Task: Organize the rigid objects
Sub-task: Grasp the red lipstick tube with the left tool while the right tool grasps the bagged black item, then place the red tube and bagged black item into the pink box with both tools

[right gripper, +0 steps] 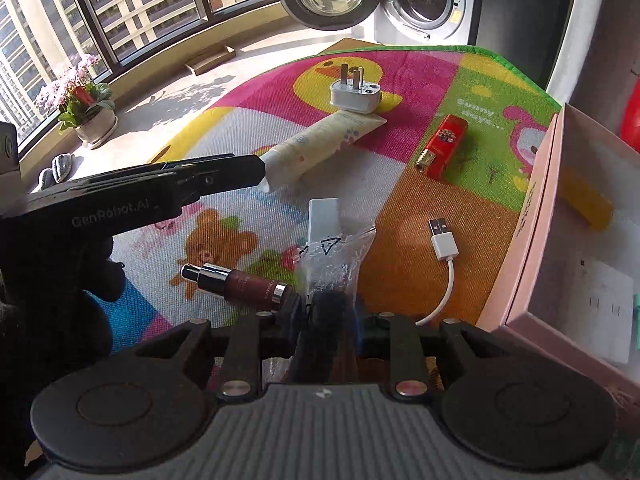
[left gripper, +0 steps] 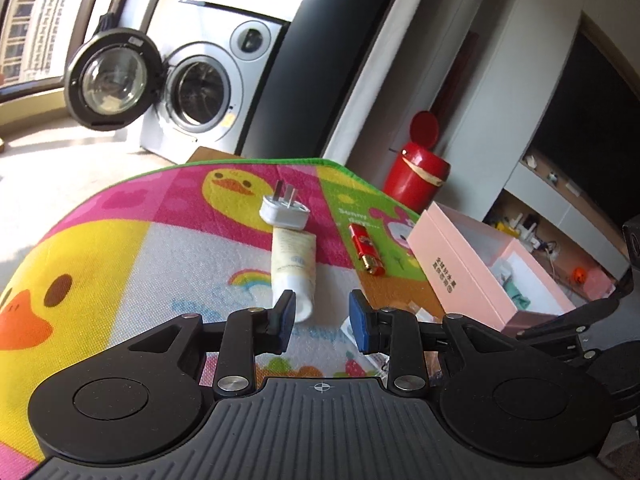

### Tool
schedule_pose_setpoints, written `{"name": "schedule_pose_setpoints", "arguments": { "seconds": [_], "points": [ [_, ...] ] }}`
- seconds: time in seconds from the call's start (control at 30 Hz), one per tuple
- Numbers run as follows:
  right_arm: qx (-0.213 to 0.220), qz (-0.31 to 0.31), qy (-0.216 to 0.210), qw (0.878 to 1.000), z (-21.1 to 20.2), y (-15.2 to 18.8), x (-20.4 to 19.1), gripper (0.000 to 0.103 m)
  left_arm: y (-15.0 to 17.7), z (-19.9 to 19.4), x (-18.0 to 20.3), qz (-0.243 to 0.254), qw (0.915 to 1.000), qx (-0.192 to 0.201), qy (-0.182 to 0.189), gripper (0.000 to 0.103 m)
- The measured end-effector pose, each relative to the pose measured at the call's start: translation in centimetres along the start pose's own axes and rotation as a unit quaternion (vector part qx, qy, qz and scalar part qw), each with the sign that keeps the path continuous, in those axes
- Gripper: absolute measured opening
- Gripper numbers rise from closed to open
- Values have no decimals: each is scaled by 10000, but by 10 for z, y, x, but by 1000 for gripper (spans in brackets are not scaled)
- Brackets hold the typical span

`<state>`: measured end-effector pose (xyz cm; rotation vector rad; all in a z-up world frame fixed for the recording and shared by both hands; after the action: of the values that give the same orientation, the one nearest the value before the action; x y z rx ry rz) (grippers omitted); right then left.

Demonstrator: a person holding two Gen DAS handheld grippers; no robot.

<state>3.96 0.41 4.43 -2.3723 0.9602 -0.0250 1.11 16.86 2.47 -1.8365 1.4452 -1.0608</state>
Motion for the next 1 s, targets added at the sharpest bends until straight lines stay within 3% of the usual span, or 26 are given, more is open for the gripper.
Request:
{"name": "schedule_pose_setpoints", "arguments": {
  "seconds": [0.1, 0.17, 0.27, 0.37, 0.63, 0.73, 0.77, 0.83, 0.9, 1.0],
  "points": [
    [167, -177, 348, 9991, -18, 26, 0, 45, 6, -13, 24, 1332, 9908, -238, 98, 33],
    [284, -93, 524, 9982, -28, 39, 6, 47, 11, -20, 35, 1779, 9819, -532, 366, 33],
    [485, 63, 788, 9957, -40, 54, 16, 48, 21, -28, 49, 2180, 9695, -934, 619, 33],
    [723, 262, 981, 9922, -51, 73, 28, 62, 34, -41, 64, 2645, 9549, -1168, 673, 33],
    [1074, 585, 1025, 9872, -64, 105, 43, 79, 60, -64, 94, 3323, 9240, -1580, 1042, 33],
    [1155, 684, 998, 9859, -65, 112, 45, 81, 74, -62, 105, 3753, 9079, -1632, 905, 34],
    [1178, 695, 999, 9855, -65, 114, 45, 81, 77, -59, 106, 3813, 9061, -1648, 803, 33],
    [1210, 716, 1025, 9847, -65, 116, 44, 83, 75, -56, 106, 3668, 9123, -1649, 771, 32],
    [1244, 716, 1072, 9838, -66, 117, 42, 84, 69, -48, 103, 3404, 9235, -1656, 621, 26],
    [1315, 584, 1129, 9831, -68, 116, 37, 84, 62, -40, 96, 3134, 9381, -1473, 101, 24]
  ]
}}
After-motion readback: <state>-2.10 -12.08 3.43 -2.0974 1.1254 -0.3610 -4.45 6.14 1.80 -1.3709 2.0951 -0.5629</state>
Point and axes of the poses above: each gripper's, at about its wrist camera, not at the fingertips, and z roughly the way its jaws point, x to its right, y to its underside, the point moved 1 cm from there along z, roughly the way its jaws point, and after that the axes turned 8 degrees about -y, right-handed, at the moved point
